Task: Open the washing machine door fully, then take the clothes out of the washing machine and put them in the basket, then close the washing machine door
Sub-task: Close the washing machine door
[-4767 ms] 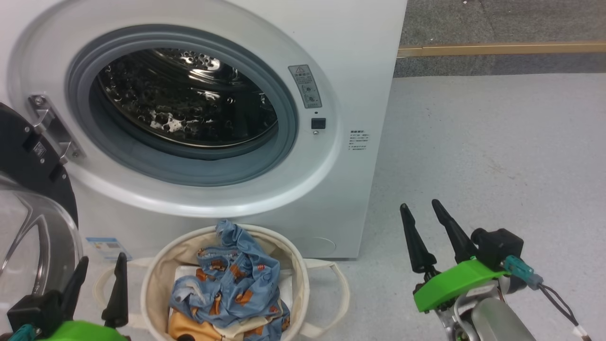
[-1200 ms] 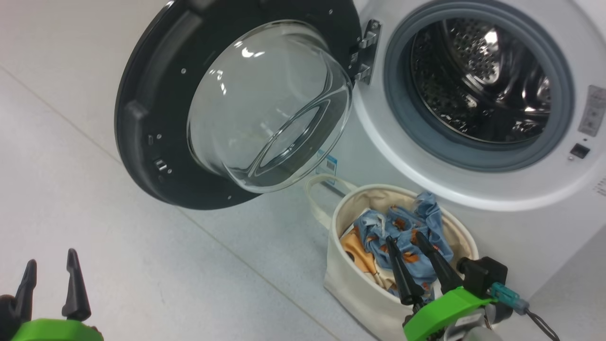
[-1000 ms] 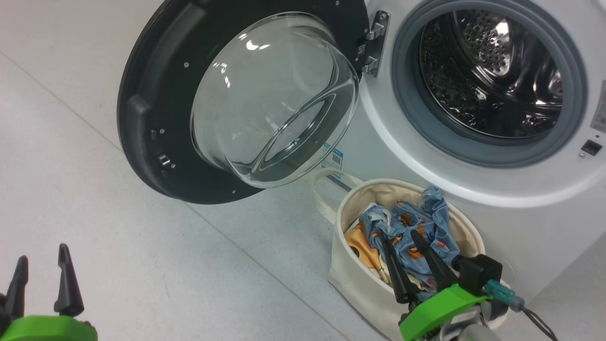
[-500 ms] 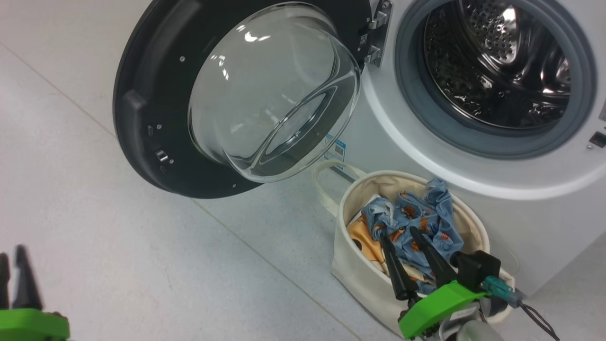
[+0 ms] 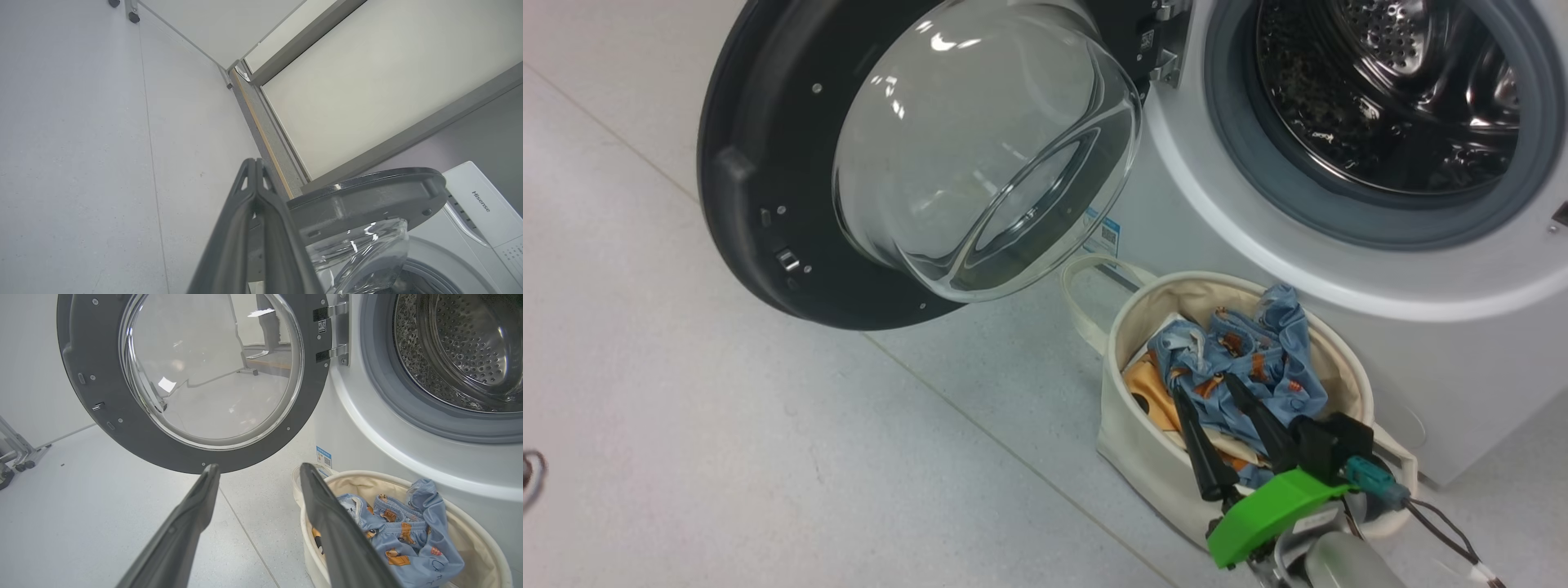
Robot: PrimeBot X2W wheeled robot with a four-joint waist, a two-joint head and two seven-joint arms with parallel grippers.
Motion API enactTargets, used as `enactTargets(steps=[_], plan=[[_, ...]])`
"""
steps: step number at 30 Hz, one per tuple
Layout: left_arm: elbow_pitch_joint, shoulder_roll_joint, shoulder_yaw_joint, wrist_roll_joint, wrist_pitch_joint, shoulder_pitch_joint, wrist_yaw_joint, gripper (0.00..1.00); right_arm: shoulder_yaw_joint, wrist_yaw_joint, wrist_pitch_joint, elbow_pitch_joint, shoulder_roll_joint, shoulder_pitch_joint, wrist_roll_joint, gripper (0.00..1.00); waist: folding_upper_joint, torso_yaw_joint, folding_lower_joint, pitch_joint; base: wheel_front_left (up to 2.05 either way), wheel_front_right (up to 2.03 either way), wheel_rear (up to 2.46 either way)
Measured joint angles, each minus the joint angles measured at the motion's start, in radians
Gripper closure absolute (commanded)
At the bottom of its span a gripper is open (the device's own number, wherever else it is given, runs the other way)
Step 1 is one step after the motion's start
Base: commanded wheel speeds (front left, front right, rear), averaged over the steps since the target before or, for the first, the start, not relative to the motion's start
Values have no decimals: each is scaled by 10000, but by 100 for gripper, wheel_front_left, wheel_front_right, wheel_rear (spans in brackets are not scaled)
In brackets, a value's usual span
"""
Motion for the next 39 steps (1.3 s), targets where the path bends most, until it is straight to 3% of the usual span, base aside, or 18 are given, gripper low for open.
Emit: enactTargets(steps=[5,9,15,25,39], plan=[[853,267,33,-1034,1446,-972,-504,100,17,0,0,56,-6,-141,-198,0,0,-55,0,163,0,0,0],[1925,372,113,-1942,2520,-2011,-650,100,12,0,0,92,-79,-289,-347,0,0,-141,0,318,0,0,0],[3302,589,10,-2311,3664,-3283,-863,100,2,0,105,17,-270,-305,-548,0,0,-336,0,592,0,0,0],[4362,686,127,-2548,3661,-5172,-1164,100,-173,0,631,-704,-608,-672,-894,0,0,-919,0,1358,0,0,0],[4707,646,42,-2226,2980,-5935,-1198,100,-500,0,1248,-1770,-905,-716,-1256,0,0,-1623,0,2399,0,0,0]])
